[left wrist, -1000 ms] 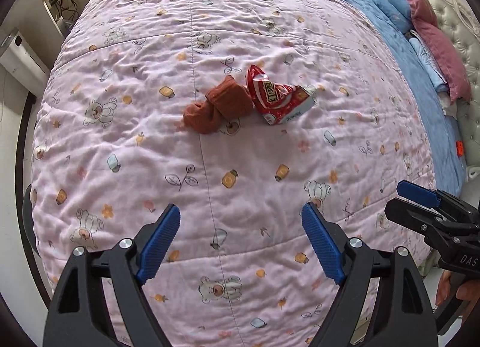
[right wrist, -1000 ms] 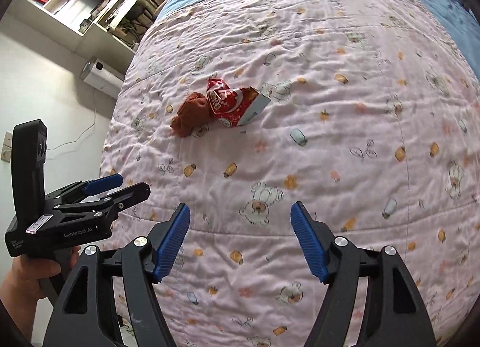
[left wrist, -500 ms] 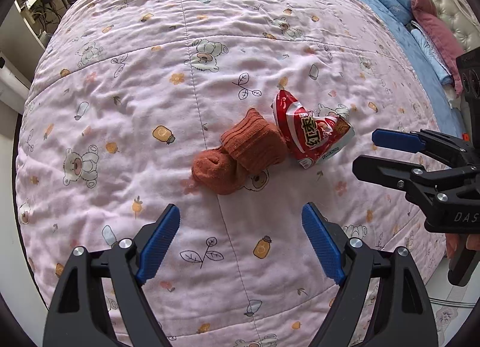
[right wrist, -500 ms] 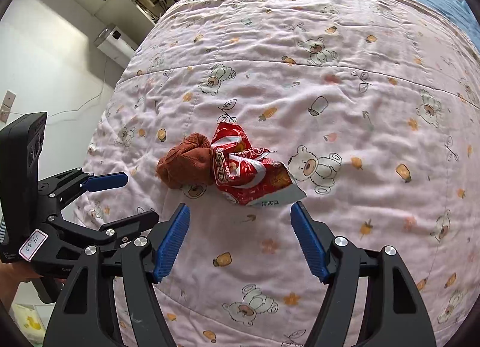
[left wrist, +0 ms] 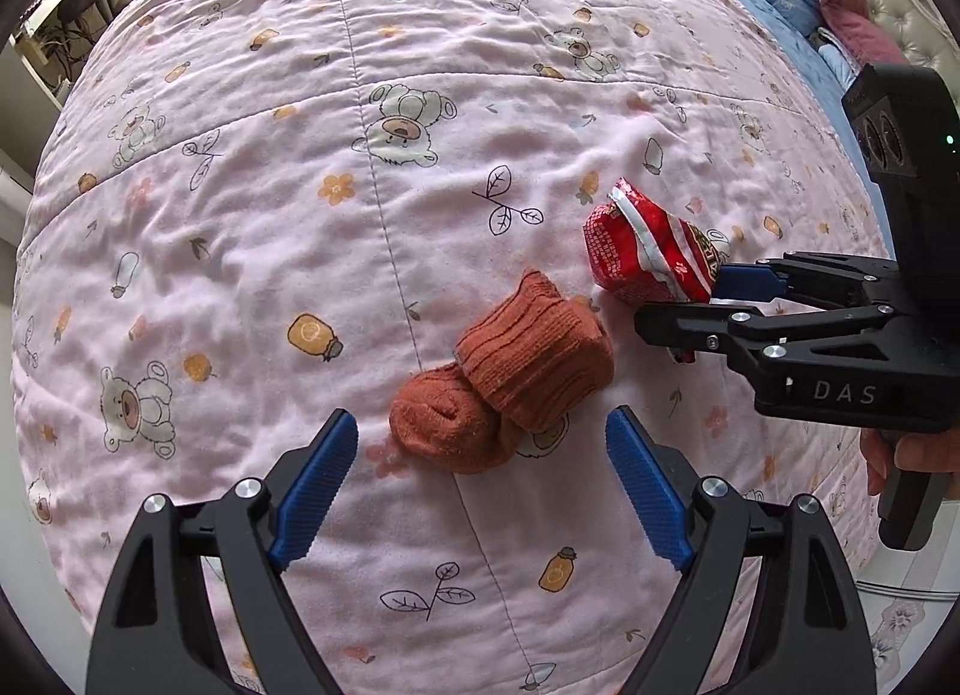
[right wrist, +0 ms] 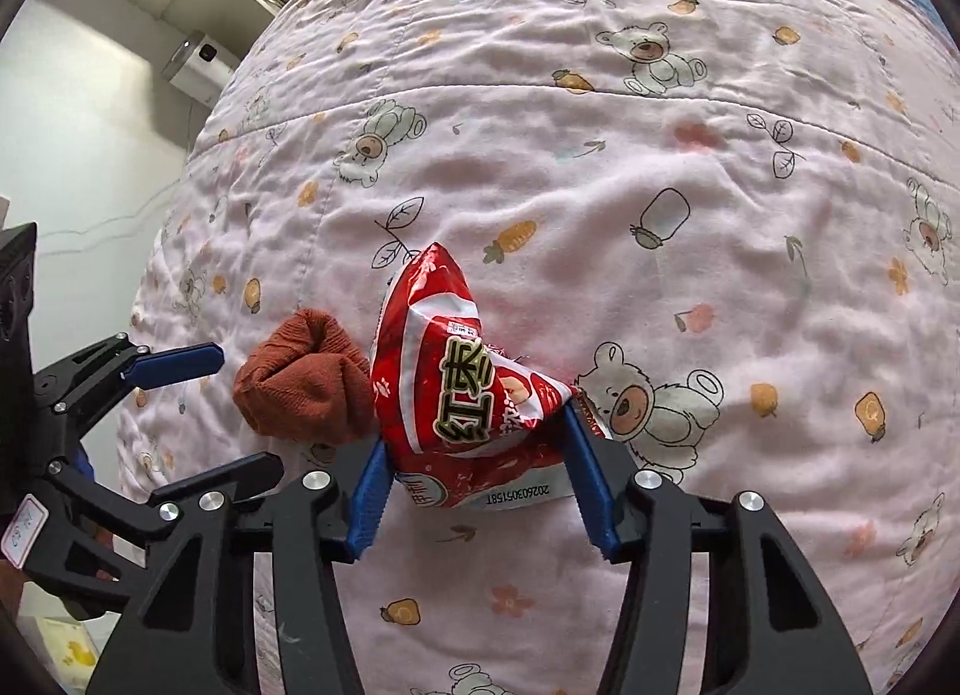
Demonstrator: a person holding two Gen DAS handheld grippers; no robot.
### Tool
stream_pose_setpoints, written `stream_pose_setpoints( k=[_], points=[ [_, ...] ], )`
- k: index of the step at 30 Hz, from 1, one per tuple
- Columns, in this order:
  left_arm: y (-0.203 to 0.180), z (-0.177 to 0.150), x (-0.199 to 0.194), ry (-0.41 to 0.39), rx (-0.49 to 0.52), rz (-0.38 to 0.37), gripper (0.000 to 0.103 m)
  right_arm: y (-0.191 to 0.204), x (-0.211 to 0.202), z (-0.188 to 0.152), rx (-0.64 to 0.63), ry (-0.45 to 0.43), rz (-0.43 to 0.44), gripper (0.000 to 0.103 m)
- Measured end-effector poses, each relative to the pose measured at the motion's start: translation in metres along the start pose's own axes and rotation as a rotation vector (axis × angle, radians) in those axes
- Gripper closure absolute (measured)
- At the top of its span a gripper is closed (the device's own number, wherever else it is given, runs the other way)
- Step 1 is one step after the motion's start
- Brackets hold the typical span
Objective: Collect trash
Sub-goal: 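Grasp the brown sock with left tool while right tool grasps red chip bag, then carry the sock and chip bag over the yellow bin and open both tools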
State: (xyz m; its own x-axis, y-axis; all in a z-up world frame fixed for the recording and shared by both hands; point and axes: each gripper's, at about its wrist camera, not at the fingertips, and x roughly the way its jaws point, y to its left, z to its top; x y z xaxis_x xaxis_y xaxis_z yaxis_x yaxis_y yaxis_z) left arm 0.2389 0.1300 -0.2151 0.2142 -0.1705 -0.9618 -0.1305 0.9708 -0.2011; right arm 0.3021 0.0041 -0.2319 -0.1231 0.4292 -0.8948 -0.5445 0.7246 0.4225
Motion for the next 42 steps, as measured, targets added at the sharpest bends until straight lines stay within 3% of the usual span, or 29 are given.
stream_pose_setpoints(
  k=[3, 6, 9, 13, 16, 24, 32, 42],
  points=[
    [-0.005, 0.007, 0.005, 0.005, 0.013, -0.012, 0.018, -0.008, -0.012, -0.001, 0.027, -0.025, 0.019, 0.071],
    [-0.01, 0.014, 0.014, 0.031, 0.026, -0.051, 0.018, -0.013, -0.022, -0.004, 0.044, -0.037, 0.038, 0.078],
    [-0.013, 0.018, 0.026, 0.048, 0.03, -0.041, 0.019, -0.018, -0.028, -0.007, 0.064, -0.042, 0.059, 0.081],
    [-0.016, 0.018, 0.029, 0.049, 0.035, -0.016, 0.048, -0.021, -0.033, -0.014, 0.098, -0.057, 0.074, 0.085],
    [-0.018, 0.015, 0.023, 0.045, 0.029, -0.025, 0.057, -0.023, -0.041, -0.021, 0.141, -0.066, 0.099, 0.087],
    [-0.024, -0.012, -0.017, 0.0, -0.072, -0.121, 0.059, -0.022, -0.076, -0.053, 0.187, -0.09, 0.102, 0.088],
    [-0.064, -0.069, -0.065, -0.009, -0.05, -0.179, 0.059, -0.014, -0.128, -0.114, 0.276, -0.135, 0.128, 0.088],
    [-0.111, -0.144, -0.11, -0.002, 0.02, -0.254, 0.059, -0.004, -0.183, -0.234, 0.427, -0.201, 0.121, 0.088]
  ],
)
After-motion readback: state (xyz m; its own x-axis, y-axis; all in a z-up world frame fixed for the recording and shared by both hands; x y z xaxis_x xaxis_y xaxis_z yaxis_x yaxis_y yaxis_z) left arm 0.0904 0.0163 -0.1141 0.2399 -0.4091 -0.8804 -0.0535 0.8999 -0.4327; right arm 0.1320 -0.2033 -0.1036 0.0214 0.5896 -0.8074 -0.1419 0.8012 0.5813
